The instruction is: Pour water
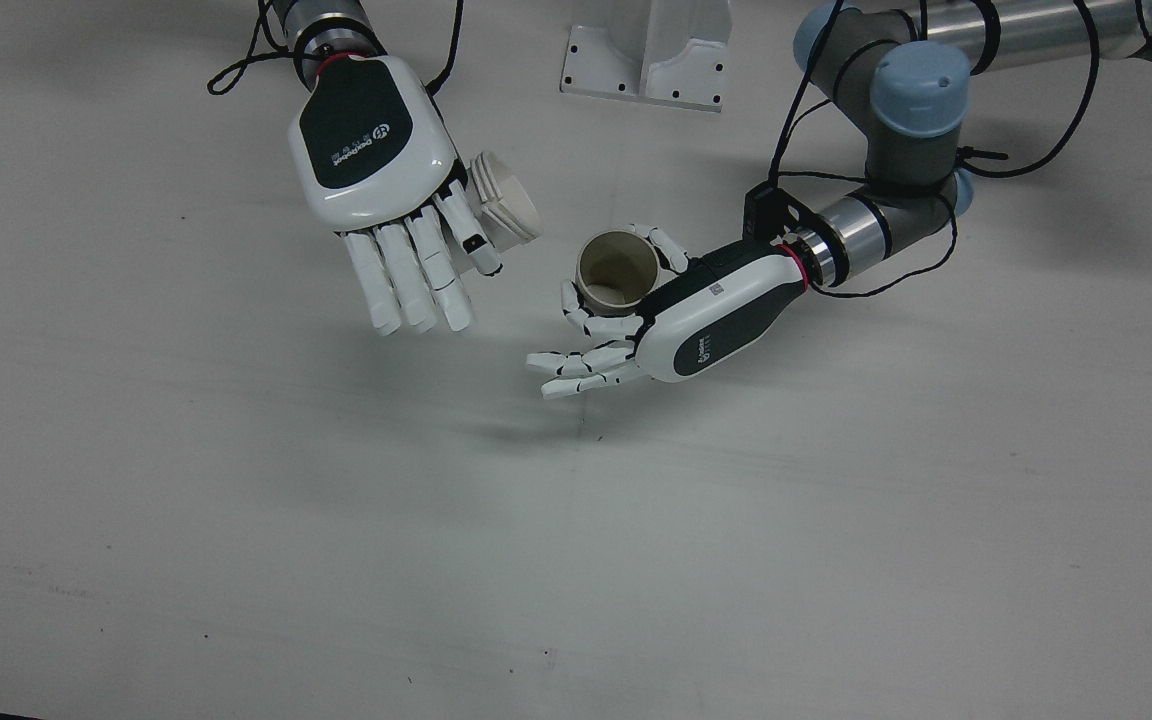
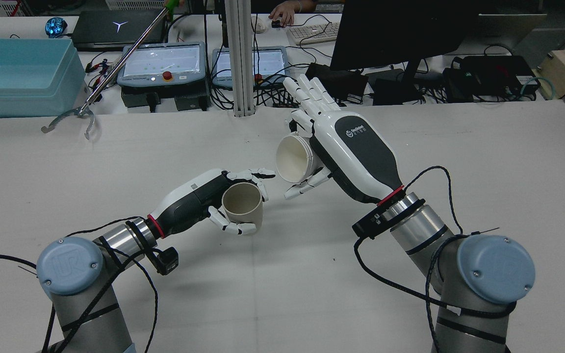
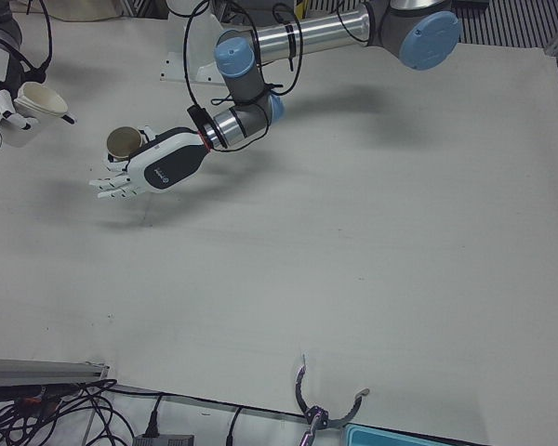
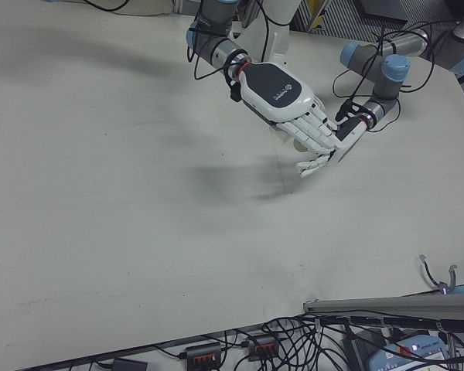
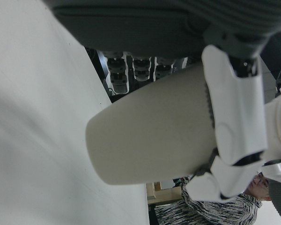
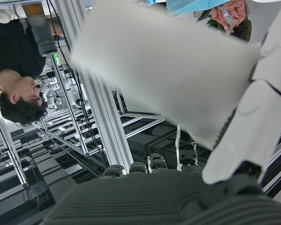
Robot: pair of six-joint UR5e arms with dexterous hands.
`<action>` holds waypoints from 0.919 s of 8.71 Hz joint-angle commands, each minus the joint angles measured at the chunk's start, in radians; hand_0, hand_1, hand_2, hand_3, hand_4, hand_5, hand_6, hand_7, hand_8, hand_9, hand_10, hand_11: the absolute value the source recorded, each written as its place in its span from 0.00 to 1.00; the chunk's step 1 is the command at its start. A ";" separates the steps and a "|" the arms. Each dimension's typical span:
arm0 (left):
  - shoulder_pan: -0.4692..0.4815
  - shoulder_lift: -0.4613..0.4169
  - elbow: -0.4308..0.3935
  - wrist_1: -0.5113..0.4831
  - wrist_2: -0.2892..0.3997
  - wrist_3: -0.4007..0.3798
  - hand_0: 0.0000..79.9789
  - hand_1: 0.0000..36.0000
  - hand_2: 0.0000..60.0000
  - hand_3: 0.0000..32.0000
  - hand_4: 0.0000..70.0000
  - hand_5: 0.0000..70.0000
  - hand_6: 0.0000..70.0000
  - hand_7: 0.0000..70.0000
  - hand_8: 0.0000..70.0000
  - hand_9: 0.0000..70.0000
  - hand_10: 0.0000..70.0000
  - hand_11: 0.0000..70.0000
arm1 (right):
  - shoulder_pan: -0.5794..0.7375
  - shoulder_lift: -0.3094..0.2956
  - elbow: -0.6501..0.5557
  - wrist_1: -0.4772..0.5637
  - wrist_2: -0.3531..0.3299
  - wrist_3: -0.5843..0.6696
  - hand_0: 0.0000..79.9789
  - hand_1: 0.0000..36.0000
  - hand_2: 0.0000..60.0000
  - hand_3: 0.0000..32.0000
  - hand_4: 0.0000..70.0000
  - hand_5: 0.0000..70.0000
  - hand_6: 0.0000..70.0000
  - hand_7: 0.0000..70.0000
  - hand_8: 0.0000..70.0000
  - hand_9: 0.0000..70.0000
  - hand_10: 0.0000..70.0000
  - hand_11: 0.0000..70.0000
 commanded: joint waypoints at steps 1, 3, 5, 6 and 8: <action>0.008 -0.015 -0.001 -0.001 -0.001 0.011 0.69 1.00 1.00 0.00 0.60 0.95 0.18 0.27 0.09 0.15 0.14 0.24 | 0.041 0.001 0.043 -0.017 -0.002 -0.005 0.58 0.30 0.11 0.00 0.15 0.86 0.05 0.08 0.00 0.00 0.00 0.00; 0.020 -0.013 -0.001 0.001 -0.002 0.017 0.69 1.00 1.00 0.00 0.60 0.95 0.18 0.27 0.09 0.15 0.14 0.24 | 0.064 -0.007 0.080 -0.021 -0.002 -0.005 0.58 0.30 0.14 0.00 0.16 0.87 0.05 0.08 0.00 0.00 0.00 0.00; -0.042 0.017 0.004 0.005 0.002 0.002 0.70 1.00 1.00 0.00 0.60 0.95 0.18 0.26 0.09 0.15 0.14 0.24 | 0.142 -0.140 0.317 -0.037 0.018 -0.002 0.57 0.30 0.15 0.00 0.15 0.84 0.05 0.08 0.00 0.00 0.00 0.00; -0.110 0.094 0.002 -0.022 0.004 -0.016 0.69 1.00 1.00 0.00 0.60 0.94 0.18 0.26 0.09 0.14 0.14 0.24 | 0.197 -0.156 0.378 -0.060 0.020 0.010 0.57 0.30 0.17 0.00 0.15 0.81 0.05 0.08 0.00 0.00 0.00 0.00; -0.197 0.261 0.010 -0.118 0.003 -0.044 0.68 1.00 1.00 0.00 0.58 0.92 0.17 0.25 0.09 0.15 0.14 0.24 | 0.243 -0.198 0.379 -0.072 0.035 0.181 0.55 0.28 0.22 0.00 0.17 0.75 0.06 0.09 0.00 0.01 0.01 0.02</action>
